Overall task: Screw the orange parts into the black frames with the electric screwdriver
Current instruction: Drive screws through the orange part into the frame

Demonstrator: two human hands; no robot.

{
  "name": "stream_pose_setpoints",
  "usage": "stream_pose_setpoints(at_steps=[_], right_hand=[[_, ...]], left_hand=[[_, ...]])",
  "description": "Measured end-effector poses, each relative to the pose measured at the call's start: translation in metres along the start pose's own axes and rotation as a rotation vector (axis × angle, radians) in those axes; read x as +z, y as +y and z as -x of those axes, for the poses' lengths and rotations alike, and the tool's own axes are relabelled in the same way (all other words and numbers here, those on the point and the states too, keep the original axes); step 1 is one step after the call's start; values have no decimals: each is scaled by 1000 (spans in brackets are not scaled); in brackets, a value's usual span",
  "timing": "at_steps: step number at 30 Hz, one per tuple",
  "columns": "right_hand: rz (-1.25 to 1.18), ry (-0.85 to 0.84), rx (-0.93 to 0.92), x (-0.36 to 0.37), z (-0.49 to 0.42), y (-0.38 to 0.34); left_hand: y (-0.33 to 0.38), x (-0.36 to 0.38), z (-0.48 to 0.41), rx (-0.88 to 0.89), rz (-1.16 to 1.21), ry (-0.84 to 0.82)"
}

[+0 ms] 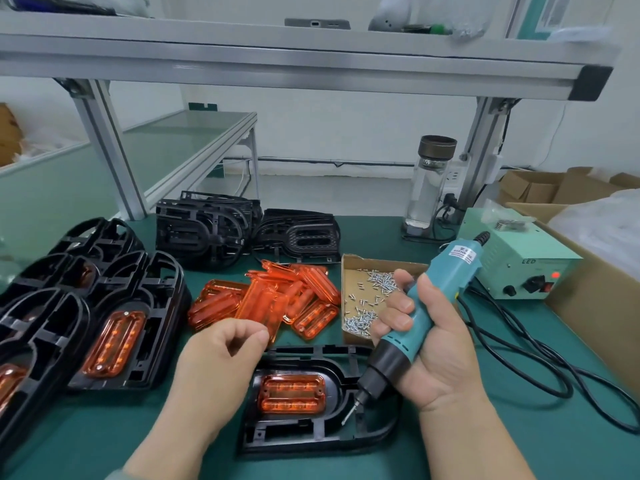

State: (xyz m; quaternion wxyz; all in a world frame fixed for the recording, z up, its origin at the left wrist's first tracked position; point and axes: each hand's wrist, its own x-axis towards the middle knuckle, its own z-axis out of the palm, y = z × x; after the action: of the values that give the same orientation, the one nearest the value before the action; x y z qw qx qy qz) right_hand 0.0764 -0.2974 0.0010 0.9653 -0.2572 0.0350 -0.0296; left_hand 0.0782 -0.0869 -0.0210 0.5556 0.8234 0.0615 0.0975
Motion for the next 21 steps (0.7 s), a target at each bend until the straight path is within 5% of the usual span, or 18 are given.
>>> stream_pose_setpoints(at_steps=[21], right_hand=[[48, 4, -42, 2, 1, 6]], left_hand=[[3, -5, -1, 48, 113, 21]])
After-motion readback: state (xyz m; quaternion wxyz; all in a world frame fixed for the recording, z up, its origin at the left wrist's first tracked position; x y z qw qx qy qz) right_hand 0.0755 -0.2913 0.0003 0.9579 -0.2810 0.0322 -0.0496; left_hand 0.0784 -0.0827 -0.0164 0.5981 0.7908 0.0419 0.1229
